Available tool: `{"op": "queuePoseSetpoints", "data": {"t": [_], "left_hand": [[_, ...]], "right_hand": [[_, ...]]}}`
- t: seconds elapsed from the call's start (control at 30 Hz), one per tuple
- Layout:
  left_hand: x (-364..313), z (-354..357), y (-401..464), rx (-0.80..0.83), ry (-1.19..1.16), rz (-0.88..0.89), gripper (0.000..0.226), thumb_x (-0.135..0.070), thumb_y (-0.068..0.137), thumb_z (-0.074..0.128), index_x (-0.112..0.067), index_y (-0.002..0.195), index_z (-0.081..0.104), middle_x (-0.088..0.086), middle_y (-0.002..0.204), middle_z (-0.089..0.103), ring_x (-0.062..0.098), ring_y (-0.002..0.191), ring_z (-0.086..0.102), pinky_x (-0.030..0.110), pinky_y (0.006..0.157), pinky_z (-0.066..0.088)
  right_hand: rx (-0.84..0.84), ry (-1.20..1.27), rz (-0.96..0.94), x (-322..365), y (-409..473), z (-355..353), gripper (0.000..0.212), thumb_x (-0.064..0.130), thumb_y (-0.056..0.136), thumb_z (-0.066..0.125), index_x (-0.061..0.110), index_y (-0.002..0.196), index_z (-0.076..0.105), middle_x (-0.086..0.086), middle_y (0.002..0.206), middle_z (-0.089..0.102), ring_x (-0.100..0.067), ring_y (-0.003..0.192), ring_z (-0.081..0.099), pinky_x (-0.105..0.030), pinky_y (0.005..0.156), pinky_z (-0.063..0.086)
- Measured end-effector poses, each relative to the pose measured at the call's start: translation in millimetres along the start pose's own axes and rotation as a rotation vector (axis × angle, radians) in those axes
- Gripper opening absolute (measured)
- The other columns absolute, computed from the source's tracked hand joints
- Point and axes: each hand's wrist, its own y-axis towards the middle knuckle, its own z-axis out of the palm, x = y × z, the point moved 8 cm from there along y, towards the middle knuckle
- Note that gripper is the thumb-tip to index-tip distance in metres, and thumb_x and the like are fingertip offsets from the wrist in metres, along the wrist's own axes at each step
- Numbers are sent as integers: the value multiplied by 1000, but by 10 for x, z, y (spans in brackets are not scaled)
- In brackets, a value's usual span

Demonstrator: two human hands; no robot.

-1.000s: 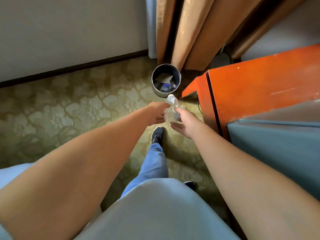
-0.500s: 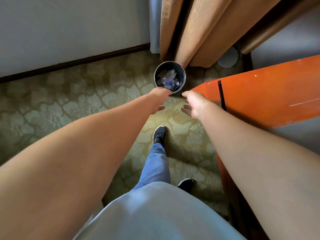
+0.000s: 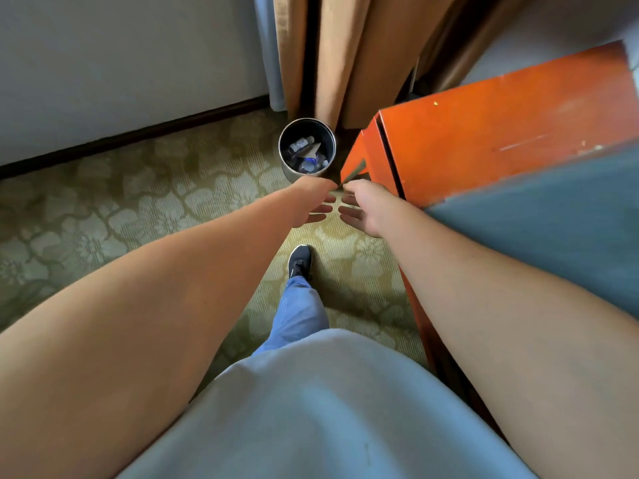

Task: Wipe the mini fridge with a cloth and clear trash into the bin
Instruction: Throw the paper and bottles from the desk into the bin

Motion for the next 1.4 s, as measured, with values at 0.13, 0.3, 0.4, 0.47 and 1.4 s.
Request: {"op": "queuePoseSetpoints", "data": {"t": [0.13,0.3,0.4,0.47,1.4], "left_hand": [[539,407,-467,-4,40,43,27,-29,101,57,-14,123,61,1,107,69,18,94,67,34,90,56],[1381,1123,-1087,49,126,62,26,-27,101,55,-11,121,61,2,106,68,18,91,64,32,83,55],[1851,1595,-1403,93,191,68,24,-24,99,56,-11,118,64,3,100,69,19,87,66,29,75,55],[2139,1880,-1591,107,235,66,17,-20,96,58,-13,108,66,3,98,70,19,85,67,29,76,55],[2971,5083,-2342,348,756,212,26,-38,97,65,-16,112,62,6,130,61,22,109,64,35,83,54]], "right_hand": [[34,24,-46,-646,-389,-404,17,25,97,59,15,111,61,-3,112,66,-19,97,68,-31,73,60],[36,71,-58,-1716,-949,-1004,19,25,95,59,14,109,65,-5,111,70,-21,98,71,-33,78,62],[38,75,-27,-2373,-1225,-1365,22,24,96,57,13,110,70,-6,113,72,-20,96,71,-33,79,61],[52,87,-21,-2750,-1372,-1580,25,24,98,55,12,112,71,-6,111,72,-21,93,68,-34,84,60],[-174,807,-72,-4720,-1845,-4649,26,14,100,54,7,124,59,-13,125,65,-26,115,62,-40,107,47]]}}
